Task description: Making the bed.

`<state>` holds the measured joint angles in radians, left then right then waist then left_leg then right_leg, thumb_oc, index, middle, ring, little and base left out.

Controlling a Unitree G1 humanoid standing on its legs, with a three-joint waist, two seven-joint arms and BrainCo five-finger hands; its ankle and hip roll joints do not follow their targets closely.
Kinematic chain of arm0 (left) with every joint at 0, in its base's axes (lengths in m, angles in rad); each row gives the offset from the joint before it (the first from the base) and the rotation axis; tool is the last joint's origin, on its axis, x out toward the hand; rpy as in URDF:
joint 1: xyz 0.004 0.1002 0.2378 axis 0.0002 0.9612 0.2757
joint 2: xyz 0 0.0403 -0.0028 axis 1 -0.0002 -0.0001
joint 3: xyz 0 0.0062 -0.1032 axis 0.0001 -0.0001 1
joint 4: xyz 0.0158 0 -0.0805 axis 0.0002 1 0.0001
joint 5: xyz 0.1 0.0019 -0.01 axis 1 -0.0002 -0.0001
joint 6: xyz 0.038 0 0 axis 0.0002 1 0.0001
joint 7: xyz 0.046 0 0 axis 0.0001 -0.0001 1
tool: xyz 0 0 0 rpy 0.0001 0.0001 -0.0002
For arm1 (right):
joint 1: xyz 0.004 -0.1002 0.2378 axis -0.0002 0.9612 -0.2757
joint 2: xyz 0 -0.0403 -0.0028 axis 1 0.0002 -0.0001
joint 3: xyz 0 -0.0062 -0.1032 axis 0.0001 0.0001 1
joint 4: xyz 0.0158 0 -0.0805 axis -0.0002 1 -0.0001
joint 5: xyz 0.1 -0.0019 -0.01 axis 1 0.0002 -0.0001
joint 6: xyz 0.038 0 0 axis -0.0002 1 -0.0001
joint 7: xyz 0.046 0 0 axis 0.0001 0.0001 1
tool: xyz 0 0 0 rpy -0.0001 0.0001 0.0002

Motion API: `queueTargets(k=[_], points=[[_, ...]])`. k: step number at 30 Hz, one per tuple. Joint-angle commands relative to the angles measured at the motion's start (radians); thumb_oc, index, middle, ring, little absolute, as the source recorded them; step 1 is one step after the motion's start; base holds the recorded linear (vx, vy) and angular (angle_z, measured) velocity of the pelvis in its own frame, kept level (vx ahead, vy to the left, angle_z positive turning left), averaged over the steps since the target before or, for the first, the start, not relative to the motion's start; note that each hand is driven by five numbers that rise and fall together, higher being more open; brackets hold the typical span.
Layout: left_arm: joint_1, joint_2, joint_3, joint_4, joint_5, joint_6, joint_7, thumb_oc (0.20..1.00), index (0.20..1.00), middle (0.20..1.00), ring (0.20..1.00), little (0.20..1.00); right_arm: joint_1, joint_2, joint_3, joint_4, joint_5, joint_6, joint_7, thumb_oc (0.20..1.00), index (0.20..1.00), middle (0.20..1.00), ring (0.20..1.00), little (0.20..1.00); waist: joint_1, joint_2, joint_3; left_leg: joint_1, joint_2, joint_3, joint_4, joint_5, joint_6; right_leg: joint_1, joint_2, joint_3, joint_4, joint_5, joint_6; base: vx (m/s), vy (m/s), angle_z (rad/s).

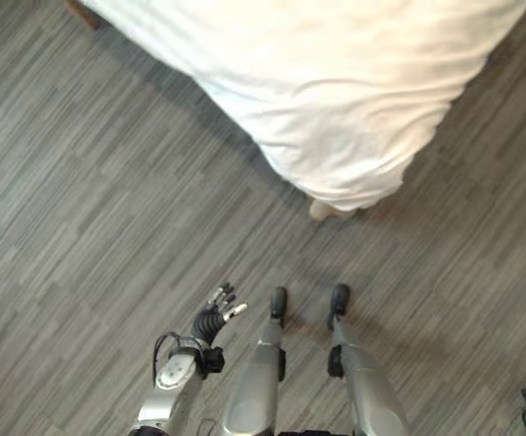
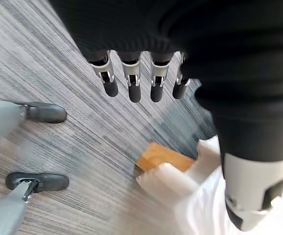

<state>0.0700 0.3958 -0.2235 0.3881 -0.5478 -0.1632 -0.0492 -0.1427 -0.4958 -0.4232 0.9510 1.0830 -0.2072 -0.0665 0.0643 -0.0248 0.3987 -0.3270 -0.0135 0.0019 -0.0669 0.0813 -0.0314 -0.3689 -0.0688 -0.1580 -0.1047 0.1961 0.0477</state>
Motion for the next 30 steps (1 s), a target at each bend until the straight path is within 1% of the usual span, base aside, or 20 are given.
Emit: queueTargets(k=[1, 2, 3, 4, 5, 6, 7, 9, 12, 13, 17, 20, 26, 30], points=[[0.012, 0.014, -0.055, 0.006, -0.045, -0.022, -0.002, 1.000, 1.000, 1.000, 1.000, 1.000, -0.267, -0.087, 0.139, -0.208, 0.061, -0.149, 0.001, 0.200, 0.200, 0.200, 0.200, 0.200, 0.069, 0.056, -0.042, -0.016, -0.026, -0.045, -0.020, 0.030, -0.015, 0.090, -0.021, -0.005, 0.017, -0.098, 0.084, -0.07, 0.011, -0.13], [0.012, 0.014, -0.052, 0.006, -0.045, -0.022, -0.002, 1.000, 1.000, 1.000, 1.000, 1.000, -0.268, -0.085, 0.141, -0.213, 0.058, -0.149, -0.004, 0.200, 0.200, 0.200, 0.200, 0.200, 0.067, 0.055, -0.042, -0.020, -0.026, -0.045, -0.020, 0.036, -0.014, 0.085, -0.021, -0.005, 0.017, -0.093, 0.084, -0.06, 0.015, -0.09], [0.016, 0.014, -0.057, 0.001, -0.048, -0.021, 0.000, 1.000, 1.000, 1.000, 1.000, 1.000, -0.303, -0.077, 0.206, -0.327, 0.029, -0.152, -0.005, 0.200, 0.200, 0.200, 0.200, 0.200, 0.070, 0.057, -0.042, -0.017, -0.025, -0.038, -0.020, 0.037, -0.015, 0.085, -0.020, 0.000, 0.017, -0.089, 0.083, -0.04, 0.016, 0.01], [0.017, 0.012, -0.063, -0.003, -0.049, -0.021, 0.003, 1.000, 1.000, 1.000, 1.000, 1.000, -0.320, -0.065, 0.220, -0.368, 0.019, -0.157, -0.019, 0.200, 0.200, 0.200, 0.200, 0.200, 0.071, 0.059, -0.044, -0.019, -0.025, -0.036, -0.020, 0.038, -0.015, 0.082, -0.020, 0.001, 0.017, -0.088, 0.082, -0.04, 0.016, 0.10], [0.021, 0.009, -0.074, -0.004, -0.050, -0.018, 0.005, 1.000, 1.000, 1.000, 1.000, 1.000, -0.364, -0.028, 0.297, -0.475, -0.004, -0.159, -0.015, 0.200, 0.200, 0.200, 0.200, 0.200, 0.077, 0.059, -0.044, -0.016, -0.022, -0.025, -0.020, 0.039, -0.015, 0.080, -0.018, 0.007, 0.017, -0.085, 0.081, 0.00, 0.000, 0.00], [0.021, 0.009, -0.074, -0.004, -0.050, -0.018, 0.005, 1.000, 1.000, 1.000, 1.000, 1.000, -0.364, -0.028, 0.297, -0.476, -0.004, -0.159, -0.016, 0.200, 0.200, 0.200, 0.200, 0.200, 0.077, 0.059, -0.045, -0.017, -0.022, -0.025, -0.020, 0.039, -0.015, 0.079, -0.019, 0.007, 0.017, -0.085, 0.081, 0.00, 0.000, 0.00], [0.024, 0.010, -0.091, 0.001, -0.050, -0.017, 0.003, 1.000, 1.000, 1.000, 1.000, 1.000, -0.444, -0.014, 0.364, -0.485, -0.001, -0.148, -0.005, 0.200, 0.200, 0.200, 0.200, 0.200, 0.089, 0.063, -0.048, -0.012, -0.019, -0.019, -0.020, 0.035, -0.016, 0.082, -0.018, 0.008, 0.017, -0.087, 0.080, -0.01, -0.009, -0.09], [0.024, 0.009, -0.094, 0.004, -0.051, -0.016, 0.002, 1.000, 1.000, 1.000, 1.000, 1.000, -0.474, -0.008, 0.379, -0.472, -0.001, -0.145, -0.010, 0.200, 0.200, 0.200, 0.200, 0.200, 0.091, 0.064, -0.049, -0.017, -0.019, -0.018, -0.020, 0.041, -0.016, 0.076, -0.018, 0.008, 0.017, -0.082, 0.080, -0.01, -0.005, -0.04], [0.021, 0.010, -0.114, 0.015, -0.055, -0.017, -0.001, 1.000, 1.000, 1.000, 1.000, 1.000, -0.587, 0.008, 0.431, -0.421, 0.001, -0.130, -0.013, 0.200, 0.200, 0.200, 0.200, 0.200, 0.107, 0.068, -0.052, -0.019, -0.018, -0.012, -0.020, 0.041, -0.017, 0.072, -0.017, 0.007, 0.017, -0.080, 0.079, 0.00, 0.000, 0.00], [0.025, 0.008, -0.126, 0.026, -0.058, -0.016, -0.005, 1.000, 1.000, 1.000, 1.000, 1.000, -0.647, 0.025, 0.447, -0.385, 0.012, -0.123, -0.015, 0.200, 0.200, 0.200, 0.200, 0.200, 0.119, 0.071, -0.053, -0.017, -0.015, -0.012, -0.020, 0.036, -0.018, 0.075, -0.017, 0.004, 0.017, -0.085, 0.079, 0.01, -0.031, -0.08], [0.017, 0.007, -0.145, 0.051, -0.056, -0.018, -0.009, 1.000, 1.000, 1.000, 1.000, 1.000, -0.754, 0.031, 0.462, -0.261, 0.038, -0.118, -0.023, 0.200, 0.200, 0.200, 0.200, 0.200, 0.135, 0.078, -0.054, -0.028, -0.014, -0.014, -0.020, 0.043, -0.020, 0.065, -0.017, -0.001, 0.017, -0.081, 0.077, 0.00, -0.011, -0.06], [0.011, 0.017, -0.159, 0.049, -0.059, -0.020, -0.014, 1.000, 1.000, 1.000, 1.000, 1.000, -0.842, 0.011, 0.463, -0.142, 0.058, -0.104, -0.029, 0.200, 0.200, 0.200, 0.200, 0.200, 0.155, 0.087, -0.055, -0.039, -0.016, -0.022, -0.020, 0.045, -0.021, 0.059, -0.019, -0.009, 0.017, -0.084, 0.079, 0.01, -0.009, 0.01], [-0.006, 0.016, -0.171, 0.062, -0.056, -0.025, -0.013, 1.000, 1.000, 1.000, 1.000, 1.000, -0.909, -0.014, 0.474, -0.063, 0.081, -0.089, -0.025, 0.200, 0.200, 0.200, 0.200, 0.200, 0.177, 0.095, -0.050, -0.062, -0.017, -0.033, -0.020, 0.047, -0.025, 0.043, -0.020, -0.021, 0.017, -0.086, 0.082, 0.02, -0.008, 0.07], [-0.013, 0.013, -0.178, 0.057, -0.055, -0.025, -0.014, 1.000, 1.000, 1.000, 1.000, 1.000, -0.913, -0.012, 0.467, -0.041, 0.086, -0.091, -0.028, 0.200, 0.200, 0.200, 0.200, 0.200, 0.181, 0.099, -0.044, -0.074, -0.020, -0.037, -0.020, 0.047, -0.025, 0.033, -0.019, -0.022, 0.017, -0.085, 0.082, 0.01, 0.000, 0.01]])
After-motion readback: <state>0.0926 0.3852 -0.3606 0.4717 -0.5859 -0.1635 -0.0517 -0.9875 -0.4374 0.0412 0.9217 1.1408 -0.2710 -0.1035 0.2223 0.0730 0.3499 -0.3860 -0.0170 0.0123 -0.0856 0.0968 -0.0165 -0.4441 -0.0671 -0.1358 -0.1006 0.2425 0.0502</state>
